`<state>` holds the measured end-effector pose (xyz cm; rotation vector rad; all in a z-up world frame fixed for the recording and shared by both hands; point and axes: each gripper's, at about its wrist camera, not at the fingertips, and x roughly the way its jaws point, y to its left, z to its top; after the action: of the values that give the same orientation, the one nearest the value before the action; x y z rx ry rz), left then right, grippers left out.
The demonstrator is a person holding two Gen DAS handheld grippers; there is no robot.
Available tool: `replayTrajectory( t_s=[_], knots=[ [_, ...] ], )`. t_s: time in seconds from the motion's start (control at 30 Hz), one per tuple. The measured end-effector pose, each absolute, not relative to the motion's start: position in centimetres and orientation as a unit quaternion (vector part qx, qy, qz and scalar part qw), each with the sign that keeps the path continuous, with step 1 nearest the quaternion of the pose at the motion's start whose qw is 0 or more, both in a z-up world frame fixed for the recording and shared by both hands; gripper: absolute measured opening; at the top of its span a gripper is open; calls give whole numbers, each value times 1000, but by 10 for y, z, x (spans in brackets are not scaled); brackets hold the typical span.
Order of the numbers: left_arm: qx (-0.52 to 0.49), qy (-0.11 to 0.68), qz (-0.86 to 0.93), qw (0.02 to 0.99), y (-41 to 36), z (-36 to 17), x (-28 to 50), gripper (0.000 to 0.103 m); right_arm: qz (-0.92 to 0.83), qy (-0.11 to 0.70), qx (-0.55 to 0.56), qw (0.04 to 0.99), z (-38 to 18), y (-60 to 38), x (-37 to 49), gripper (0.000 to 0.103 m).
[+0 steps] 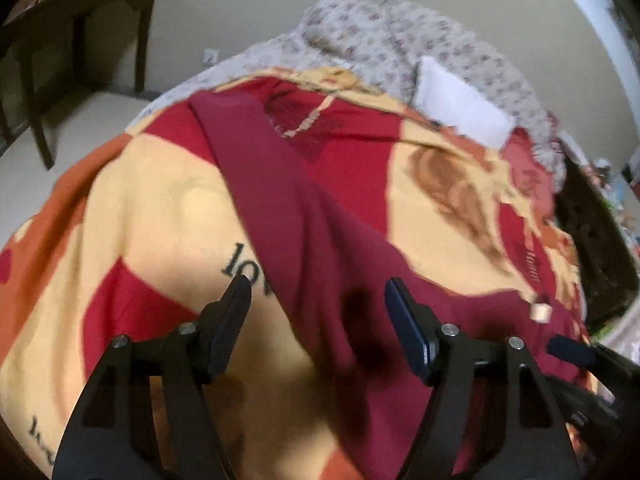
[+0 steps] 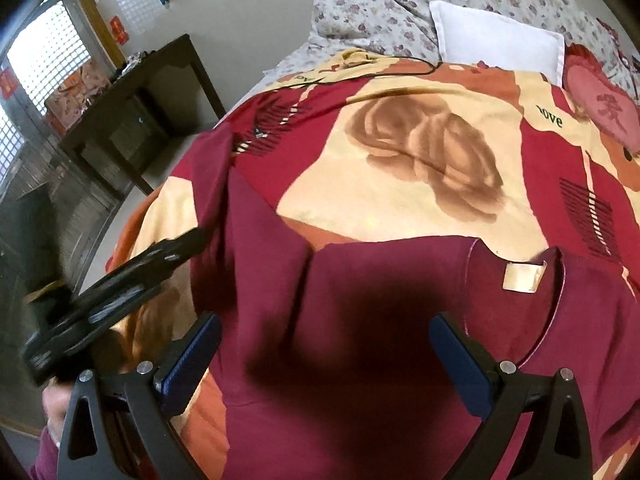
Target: Fold small clothes
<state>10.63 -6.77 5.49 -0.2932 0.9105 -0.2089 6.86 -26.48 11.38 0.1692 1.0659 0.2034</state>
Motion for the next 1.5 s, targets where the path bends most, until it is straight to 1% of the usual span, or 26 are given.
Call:
replayTrajectory(
  t_s=[0.03, 0.07, 0.1, 0.17, 0.23, 0.3, 0.37, 0.5, 0.57, 0.63, 0.77, 0.83, 0.87, 0.9, 0.93, 1.0, 1.07, 1.13, 1.23, 1.37, 1.4, 1.43, 1.47, 1.5],
  knots=[
    [-159, 440, -94, 879, -63, 46, 119, 51, 94, 506, 82, 853, 114, -266, 69, 103],
    [-174, 446, -90, 873, -57, 39, 127, 17, 92, 506, 85, 853, 114, -266, 70, 103],
    [-179, 453, -88, 869, -54, 34, 132, 12, 93, 506, 86, 853, 113, -266, 71, 103],
    [-205, 454, -111, 860, -43, 29, 135, 10, 96, 507, 83, 853, 112, -262, 74, 103],
    [-207, 440, -115, 866, -30, 37, 121, 9, 102, 507, 75, 853, 113, -256, 77, 103],
    [-206, 409, -119, 881, -13, 53, 94, 9, 114, 505, 73, 853, 116, -247, 84, 103],
    [-219, 400, -117, 882, 3, 56, 77, 9, 128, 500, 74, 853, 119, -237, 92, 103],
    [-243, 431, -90, 864, 25, 31, 58, 9, 162, 495, 68, 851, 125, -198, 123, 103],
    [-266, 423, -94, 861, 30, 21, 53, 9, 191, 492, 81, 846, 129, -174, 145, 103],
    [-274, 421, -97, 859, 32, 22, 53, 9, 209, 492, 95, 840, 127, -156, 166, 103],
    [-265, 417, -96, 864, 29, 20, 53, 9, 221, 502, 121, 827, 112, -120, 220, 103],
    [-263, 415, -97, 866, 29, 19, 51, 9, 208, 519, 120, 820, 98, -103, 249, 100],
    [-262, 414, -98, 866, 30, 18, 51, 9, 212, 527, 129, 813, 91, -98, 259, 91],
    [-262, 413, -97, 867, 30, 17, 51, 9, 223, 536, 146, 801, 83, -93, 269, 78],
    [-261, 412, -97, 867, 32, 16, 50, 9, 237, 542, 163, 790, 74, -87, 278, 69],
    [-255, 409, -97, 871, 30, 17, 51, 10, 239, 547, 169, 785, 65, -79, 287, 30],
    [-253, 405, -99, 873, 29, 17, 50, 10, 234, 526, 179, 798, 73, -84, 283, 8],
    [-255, 403, -104, 873, 29, 19, 48, 10, 250, 485, 195, 815, 99, -99, 267, 7],
    [-241, 387, -124, 881, 28, 35, 41, 9, 282, 439, 187, 833, 151, -129, 227, 7],
    [-204, 350, -185, 896, 21, 79, 14, 10, 293, 382, 177, 859, 213, -202, 152, 6],
    [-193, 339, -198, 899, 18, 90, 5, 14, 285, 370, 176, 866, 226, -225, 131, 6],
    [-180, 332, -210, 902, 14, 100, -3, 23, 276, 356, 179, 875, 237, -253, 108, 6],
    [-168, 327, -218, 904, 10, 108, -10, 37, 267, 347, 181, 881, 244, -273, 90, 6],
    [-152, 322, -220, 908, 5, 115, -18, 43, 247, 337, 182, 890, 249, -300, 69, 6]
  ],
)
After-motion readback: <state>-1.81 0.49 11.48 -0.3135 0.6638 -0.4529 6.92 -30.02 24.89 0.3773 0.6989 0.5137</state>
